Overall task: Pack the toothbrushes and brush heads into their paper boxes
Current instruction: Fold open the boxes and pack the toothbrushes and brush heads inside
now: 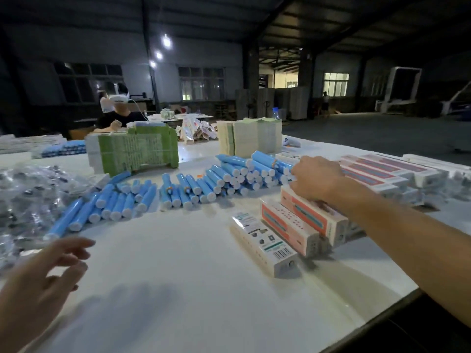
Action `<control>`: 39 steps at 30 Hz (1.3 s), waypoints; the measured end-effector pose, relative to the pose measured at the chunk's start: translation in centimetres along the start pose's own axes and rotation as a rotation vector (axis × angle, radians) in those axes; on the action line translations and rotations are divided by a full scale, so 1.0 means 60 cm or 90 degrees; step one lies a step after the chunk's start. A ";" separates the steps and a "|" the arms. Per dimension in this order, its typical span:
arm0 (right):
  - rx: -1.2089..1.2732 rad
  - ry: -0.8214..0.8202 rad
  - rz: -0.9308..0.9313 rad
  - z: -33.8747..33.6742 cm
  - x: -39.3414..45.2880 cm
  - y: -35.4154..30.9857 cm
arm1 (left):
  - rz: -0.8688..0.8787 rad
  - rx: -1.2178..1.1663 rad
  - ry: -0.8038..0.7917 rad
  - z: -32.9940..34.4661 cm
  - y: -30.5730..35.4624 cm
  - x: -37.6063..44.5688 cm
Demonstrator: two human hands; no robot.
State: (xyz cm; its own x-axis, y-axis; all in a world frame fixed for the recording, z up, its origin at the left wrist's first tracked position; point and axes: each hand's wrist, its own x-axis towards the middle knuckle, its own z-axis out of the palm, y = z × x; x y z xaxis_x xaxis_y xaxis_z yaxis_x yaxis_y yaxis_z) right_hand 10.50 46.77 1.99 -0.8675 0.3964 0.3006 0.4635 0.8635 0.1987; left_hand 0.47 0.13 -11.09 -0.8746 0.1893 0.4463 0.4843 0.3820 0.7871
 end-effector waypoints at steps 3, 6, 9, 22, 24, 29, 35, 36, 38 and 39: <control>0.104 0.121 -0.097 -0.030 -0.010 -0.095 | 0.077 0.057 0.057 0.004 0.043 -0.018; 0.321 0.119 -0.245 -0.065 -0.045 -0.232 | 0.090 0.042 0.055 0.003 0.061 -0.021; 0.506 0.105 -0.372 -0.081 -0.094 -0.375 | 0.090 0.064 0.062 0.001 0.070 -0.021; 1.042 0.055 -0.417 0.010 -0.165 -0.630 | -0.080 0.234 0.209 -0.058 0.038 0.001; 1.039 0.056 -0.432 0.015 -0.165 -0.628 | -0.141 0.129 0.287 -0.084 0.031 0.017; 1.052 0.041 -0.445 0.016 -0.162 -0.629 | -0.228 0.085 0.579 -0.202 -0.015 0.063; 1.038 0.056 -0.485 0.019 -0.164 -0.633 | -0.486 -0.043 0.682 -0.304 -0.109 0.045; 1.034 0.057 -0.493 0.019 -0.164 -0.634 | -0.490 -0.044 0.666 -0.308 -0.116 0.050; 1.031 0.052 -0.501 0.020 -0.163 -0.634 | -0.481 0.001 0.660 -0.309 -0.119 0.065; 1.032 0.048 -0.501 0.021 -0.162 -0.634 | -0.474 0.038 0.675 -0.305 -0.119 0.072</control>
State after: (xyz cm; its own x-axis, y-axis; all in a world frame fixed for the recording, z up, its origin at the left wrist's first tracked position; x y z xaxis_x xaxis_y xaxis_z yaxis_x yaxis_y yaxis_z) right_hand 1.09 10.45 -9.67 -0.7431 -0.1873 0.6424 -0.6684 0.2549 -0.6988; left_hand -6.40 -18.35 -6.99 -0.4747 -0.8786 0.0516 -0.1342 0.1302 0.9824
